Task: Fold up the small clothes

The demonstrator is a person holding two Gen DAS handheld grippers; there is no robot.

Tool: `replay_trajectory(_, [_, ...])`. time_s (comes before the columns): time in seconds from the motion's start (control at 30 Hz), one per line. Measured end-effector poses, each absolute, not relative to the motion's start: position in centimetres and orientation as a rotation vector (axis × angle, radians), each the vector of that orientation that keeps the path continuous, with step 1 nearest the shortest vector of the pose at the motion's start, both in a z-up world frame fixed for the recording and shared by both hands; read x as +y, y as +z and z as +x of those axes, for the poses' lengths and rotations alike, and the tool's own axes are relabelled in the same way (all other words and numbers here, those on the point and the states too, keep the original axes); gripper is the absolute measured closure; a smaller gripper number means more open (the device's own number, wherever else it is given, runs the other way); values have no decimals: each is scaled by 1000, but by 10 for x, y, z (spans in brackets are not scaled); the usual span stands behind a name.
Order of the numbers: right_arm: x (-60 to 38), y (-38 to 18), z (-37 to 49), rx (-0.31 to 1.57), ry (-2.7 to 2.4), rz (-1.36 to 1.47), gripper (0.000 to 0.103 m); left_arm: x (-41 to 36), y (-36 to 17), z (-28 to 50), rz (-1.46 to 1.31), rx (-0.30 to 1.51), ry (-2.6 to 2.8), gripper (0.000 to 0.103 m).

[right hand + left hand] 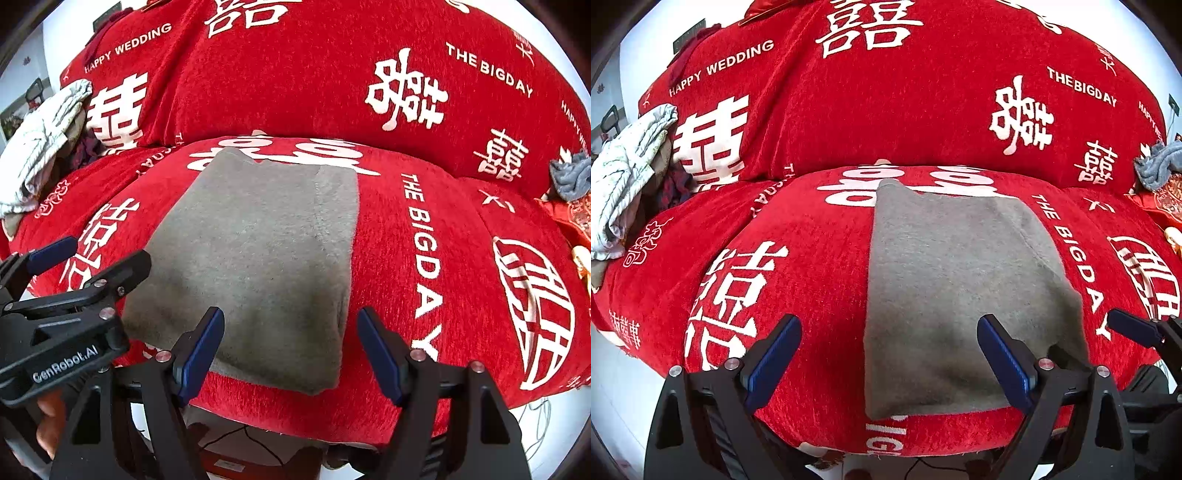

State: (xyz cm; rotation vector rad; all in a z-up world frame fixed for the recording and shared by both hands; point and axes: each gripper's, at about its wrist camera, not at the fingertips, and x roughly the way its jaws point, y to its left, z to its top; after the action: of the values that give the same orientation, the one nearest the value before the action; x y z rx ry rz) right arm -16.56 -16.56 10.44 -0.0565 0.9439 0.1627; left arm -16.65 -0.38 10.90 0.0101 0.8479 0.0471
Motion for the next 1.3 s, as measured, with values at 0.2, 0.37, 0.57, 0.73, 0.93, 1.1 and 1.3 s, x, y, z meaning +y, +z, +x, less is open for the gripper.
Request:
replay_trajectory(0.2, [-164,101,-170,945,153,-56,26,-7,107,-172,0,839,27,6])
replay_trajectory(0.37, [-165,99,-171,948,144,-53,26,-8,106,-173,-9,827,17,6])
replay_trajectory(0.57, [-165,95,-171,956,133,-50,26,-8,99,-170,-16,851,20,6])
replay_trajectory(0.73, [-164,96,-172,952,131,-56,26,-4,98,-170,-26,861,23,6])
replay_trajectory(0.93, [-165,100,-175,940,128,-56,26,0,101,-171,-28,856,28,6])
replay_trajectory(1.1, [-165,103,-178,931,129,-57,26,5,105,-173,-43,844,58,6])
replay_trajectory(1.3, [-163,100,-177,940,129,-66,26,5,104,-173,-32,846,55,6])
